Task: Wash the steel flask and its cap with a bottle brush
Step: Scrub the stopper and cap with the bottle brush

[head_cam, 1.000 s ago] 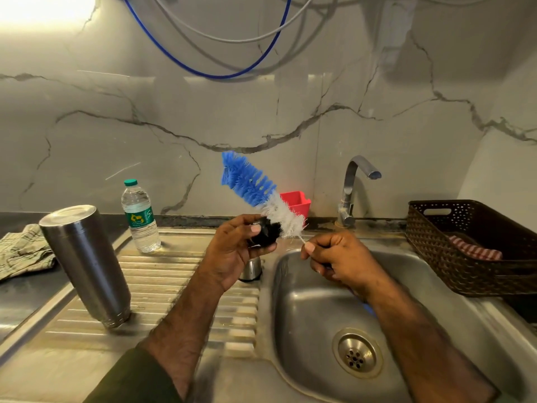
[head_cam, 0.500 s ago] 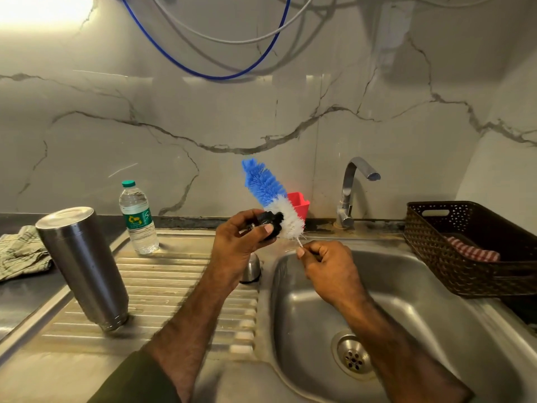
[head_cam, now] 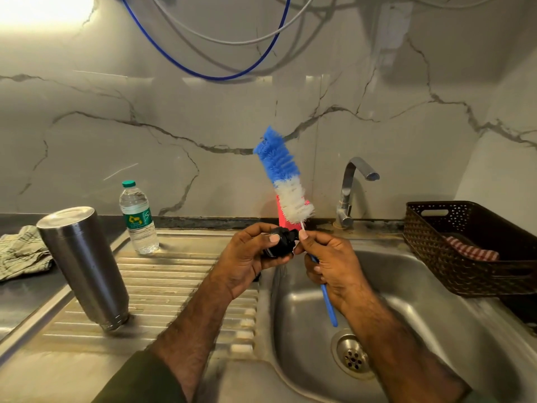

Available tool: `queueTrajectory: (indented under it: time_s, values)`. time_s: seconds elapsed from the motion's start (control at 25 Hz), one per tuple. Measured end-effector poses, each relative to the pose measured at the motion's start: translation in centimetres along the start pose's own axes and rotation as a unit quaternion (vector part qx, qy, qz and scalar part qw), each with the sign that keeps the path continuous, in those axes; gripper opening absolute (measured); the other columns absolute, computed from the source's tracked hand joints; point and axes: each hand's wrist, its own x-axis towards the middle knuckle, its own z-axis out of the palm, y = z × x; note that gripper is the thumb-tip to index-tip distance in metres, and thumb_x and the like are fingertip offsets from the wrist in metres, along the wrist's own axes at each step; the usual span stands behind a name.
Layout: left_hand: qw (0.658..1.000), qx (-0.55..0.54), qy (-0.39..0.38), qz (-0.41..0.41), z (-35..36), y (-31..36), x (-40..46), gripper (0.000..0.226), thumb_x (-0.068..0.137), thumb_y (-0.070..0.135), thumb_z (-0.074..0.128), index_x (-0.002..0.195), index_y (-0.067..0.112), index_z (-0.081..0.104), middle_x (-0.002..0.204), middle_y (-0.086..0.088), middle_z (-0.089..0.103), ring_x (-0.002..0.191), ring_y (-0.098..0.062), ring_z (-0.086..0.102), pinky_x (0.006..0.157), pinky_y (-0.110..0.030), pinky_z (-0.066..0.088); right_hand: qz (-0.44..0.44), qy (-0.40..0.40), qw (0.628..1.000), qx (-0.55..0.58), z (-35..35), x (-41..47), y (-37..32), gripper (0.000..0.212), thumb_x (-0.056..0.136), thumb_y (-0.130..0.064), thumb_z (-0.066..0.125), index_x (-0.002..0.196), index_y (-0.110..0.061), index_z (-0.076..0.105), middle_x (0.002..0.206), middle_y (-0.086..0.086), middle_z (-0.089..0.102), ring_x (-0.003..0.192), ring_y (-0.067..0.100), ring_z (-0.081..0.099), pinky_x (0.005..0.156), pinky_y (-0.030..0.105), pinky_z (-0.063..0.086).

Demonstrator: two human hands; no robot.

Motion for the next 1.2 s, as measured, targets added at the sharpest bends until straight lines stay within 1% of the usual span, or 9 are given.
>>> queueTrajectory:
  time_s: [0.12,0.24,0.32,0.44,0.52,0.84,1.0,1.12,1.2]
  values:
    - [1.0,-0.017,0.019,0.006,0.3,0.0,-0.1,0.017,0.082,0.012,0.077,0.098,0.007,0.077,0.107,-0.022,0.076,0.095,-0.036,0.077,0.075,-0.04,0.067,0.001,0.002,1.0,0.008,-0.1,0.0,-0.2,0.022,0.092,-0.016,0.074,0.099,0.005,0.073,0.063,0.012,0.051,0.042,0.011,0.031,0.04,0.021,0.023]
    - [0.998,-0.043,0.039,0.021,0.7,-0.3,0.0,0.028,0.085,0.013,0.074,0.108,-0.001,0.067,0.109,-0.022,0.076,0.095,-0.034,0.078,0.076,-0.039,0.067,-0.01,0.006,1.0,0.021,0.2,-0.1,0.0,0.01,0.089,-0.005,0.076,0.097,-0.001,0.076,0.063,0.011,0.048,0.04,0.01,0.031,0.038,0.019,0.025]
    - [0.997,-0.056,0.052,0.025,0.7,-0.4,0.1,0.035,0.085,0.014,0.074,0.113,-0.004,0.064,0.11,-0.024,0.074,0.097,-0.034,0.077,0.075,-0.038,0.066,-0.042,0.033,0.999,0.002,0.7,-0.3,-0.1,0.01,0.087,-0.003,0.078,0.097,-0.005,0.077,0.062,0.01,0.053,0.04,0.01,0.034,0.039,0.02,0.028]
    - [0.996,-0.07,0.055,0.025,0.7,-0.3,0.1,0.026,0.084,0.014,0.074,0.103,-0.002,0.066,0.104,-0.023,0.075,0.091,-0.034,0.078,0.071,-0.036,0.067,-0.062,0.051,0.997,-0.006,0.8,-0.2,-0.4,0.015,0.087,-0.008,0.079,0.102,-0.011,0.078,0.068,0.008,0.061,0.043,0.009,0.039,0.04,0.021,0.034]
    - [0.997,-0.057,0.05,0.024,1.0,-0.4,-0.1,0.017,0.084,0.012,0.074,0.095,0.002,0.066,0.1,-0.021,0.076,0.089,-0.033,0.078,0.069,-0.036,0.067,-0.059,0.048,0.997,0.0,0.7,-0.1,-0.4,0.014,0.089,-0.009,0.077,0.103,-0.012,0.078,0.066,0.005,0.06,0.044,0.009,0.04,0.039,0.021,0.035]
    - [0.997,-0.038,0.071,0.022,1.7,-0.6,-0.2,0.019,0.082,0.013,0.083,0.087,0.003,0.067,0.102,-0.024,0.075,0.092,-0.036,0.078,0.072,-0.042,0.068,-0.057,0.055,0.997,0.008,0.6,0.3,0.0,0.011,0.092,-0.014,0.074,0.1,-0.01,0.079,0.065,0.009,0.052,0.045,0.009,0.038,0.04,0.022,0.034]
    - [0.993,-0.04,0.11,0.024,2.4,-1.0,-0.6,0.021,0.079,0.015,0.084,0.083,0.003,0.067,0.093,-0.02,0.074,0.085,-0.032,0.077,0.067,-0.038,0.067,-0.059,0.047,0.997,0.008,1.6,0.0,0.1,0.005,0.094,-0.01,0.073,0.096,-0.005,0.076,0.061,0.002,0.058,0.043,0.006,0.04,0.039,0.021,0.034]
    - [0.992,-0.046,0.115,0.025,2.0,-0.6,-0.9,0.021,0.078,0.015,0.081,0.089,0.004,0.067,0.094,-0.017,0.075,0.087,-0.029,0.078,0.071,-0.038,0.067,-0.033,0.038,0.999,0.021,2.3,0.6,0.2,0.006,0.094,-0.012,0.073,0.096,-0.007,0.076,0.059,0.003,0.052,0.043,0.008,0.035,0.04,0.021,0.03]
    - [0.995,-0.029,0.1,0.01,0.7,0.0,-1.2,0.031,0.08,0.011,0.084,0.106,0.001,0.068,0.107,-0.022,0.075,0.096,-0.033,0.078,0.08,-0.043,0.067,-0.014,0.023,1.0,0.01,2.7,1.0,0.3,0.006,0.094,-0.012,0.074,0.096,-0.008,0.077,0.06,0.004,0.049,0.044,0.008,0.034,0.04,0.021,0.028]
